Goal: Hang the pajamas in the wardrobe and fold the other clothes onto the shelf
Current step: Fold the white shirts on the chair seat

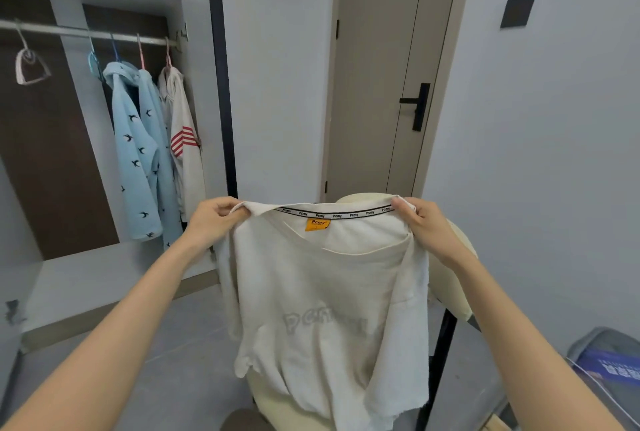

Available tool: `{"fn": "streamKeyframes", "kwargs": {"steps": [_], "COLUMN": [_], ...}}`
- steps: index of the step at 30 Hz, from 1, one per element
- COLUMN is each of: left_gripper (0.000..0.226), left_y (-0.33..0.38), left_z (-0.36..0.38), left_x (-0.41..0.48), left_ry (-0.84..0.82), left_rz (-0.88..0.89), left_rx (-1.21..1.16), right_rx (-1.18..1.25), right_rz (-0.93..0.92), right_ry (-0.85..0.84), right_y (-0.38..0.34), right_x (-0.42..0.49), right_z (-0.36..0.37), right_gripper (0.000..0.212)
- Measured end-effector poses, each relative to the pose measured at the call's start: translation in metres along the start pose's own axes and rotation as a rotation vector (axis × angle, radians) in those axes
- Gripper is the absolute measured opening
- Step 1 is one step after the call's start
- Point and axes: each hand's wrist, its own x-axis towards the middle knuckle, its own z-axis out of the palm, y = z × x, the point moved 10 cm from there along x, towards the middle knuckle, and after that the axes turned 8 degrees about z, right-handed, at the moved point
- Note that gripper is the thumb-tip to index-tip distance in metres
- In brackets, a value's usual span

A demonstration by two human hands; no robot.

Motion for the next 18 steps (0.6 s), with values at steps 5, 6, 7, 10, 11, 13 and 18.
{"fn": "streamKeyframes", "kwargs": {"steps": [5, 6, 7, 10, 11, 13, 18], "left_gripper": [0.019, 0.018, 0.018, 0.015, 0.013, 0.019, 0.034], "left_y": [-0.010, -0.017, -0.023, -0.038, -0.041, -0.043, -0.049], "left_z": [0.017, 0.019, 0.021, 0.027, 0.029, 0.031, 0.020], "left_x": [-0.008, -0.007, -0.007, -0.006, -0.006, -0.006, -0.004], "left_ry": [-0.027, 0.013, 0.059, 0.191, 0.233, 0.293, 0.398], "left_rz": [-0.155, -0.220, -0.289, -0.438, -0.472, -0.505, -0.445], "left_rx": [-0.307, -0.386, -0.468, -0.657, -0.704, -0.773, -0.699], "right_rx": [0.086, 0.123, 0.184, 0.417, 0.481, 0.522, 0.191], "right_rz": [0.135, 0.227, 0.333, 0.479, 0.470, 0.440, 0.335], "right_ry": [-0.048, -0.080, -0.138, -0.382, -0.455, -0.561, -0.347], "right_y": [0.034, 0.049, 0.064, 0.088, 0.089, 0.087, 0.088], "right_x": [-0.005, -0.006, -0.009, -0.021, -0.023, -0.027, -0.012], "right_z": [0.008, 0.014, 0.023, 0.056, 0.064, 0.076, 0.073], "right_gripper": [0.052, 0.052, 0.049, 0.032, 0.032, 0.036, 0.024]}}
